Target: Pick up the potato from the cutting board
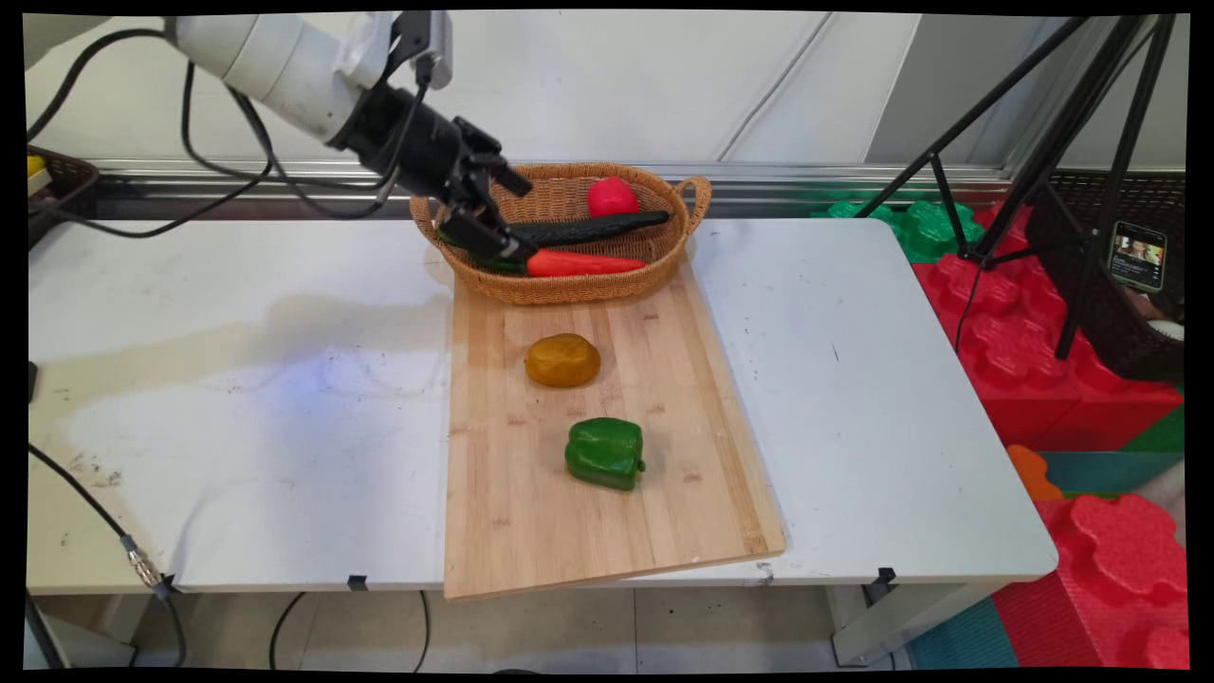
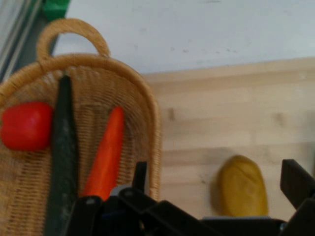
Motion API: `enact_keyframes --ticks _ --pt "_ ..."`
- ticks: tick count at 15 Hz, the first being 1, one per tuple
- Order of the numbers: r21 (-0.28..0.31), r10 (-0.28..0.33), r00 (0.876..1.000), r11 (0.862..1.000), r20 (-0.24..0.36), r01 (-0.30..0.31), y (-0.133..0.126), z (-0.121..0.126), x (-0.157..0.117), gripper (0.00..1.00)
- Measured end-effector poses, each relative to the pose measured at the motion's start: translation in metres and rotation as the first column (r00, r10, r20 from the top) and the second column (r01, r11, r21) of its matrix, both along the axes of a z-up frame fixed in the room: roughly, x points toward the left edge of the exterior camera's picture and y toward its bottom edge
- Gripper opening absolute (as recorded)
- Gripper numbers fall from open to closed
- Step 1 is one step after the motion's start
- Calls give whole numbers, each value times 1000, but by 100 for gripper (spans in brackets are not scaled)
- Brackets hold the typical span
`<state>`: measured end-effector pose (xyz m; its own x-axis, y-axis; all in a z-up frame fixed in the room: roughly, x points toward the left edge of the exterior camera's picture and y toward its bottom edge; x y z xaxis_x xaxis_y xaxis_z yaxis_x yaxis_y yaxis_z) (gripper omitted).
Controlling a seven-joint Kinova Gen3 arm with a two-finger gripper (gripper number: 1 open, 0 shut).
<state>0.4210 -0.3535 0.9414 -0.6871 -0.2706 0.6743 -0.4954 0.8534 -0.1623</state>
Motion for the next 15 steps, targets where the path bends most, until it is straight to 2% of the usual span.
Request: enact_keyframes --ticks 7,15 --pt "79 16 1000 997 8 -16 20 -34 -3 100" --pt "181 58 998 982 15 -59 26 -90 -13 100"
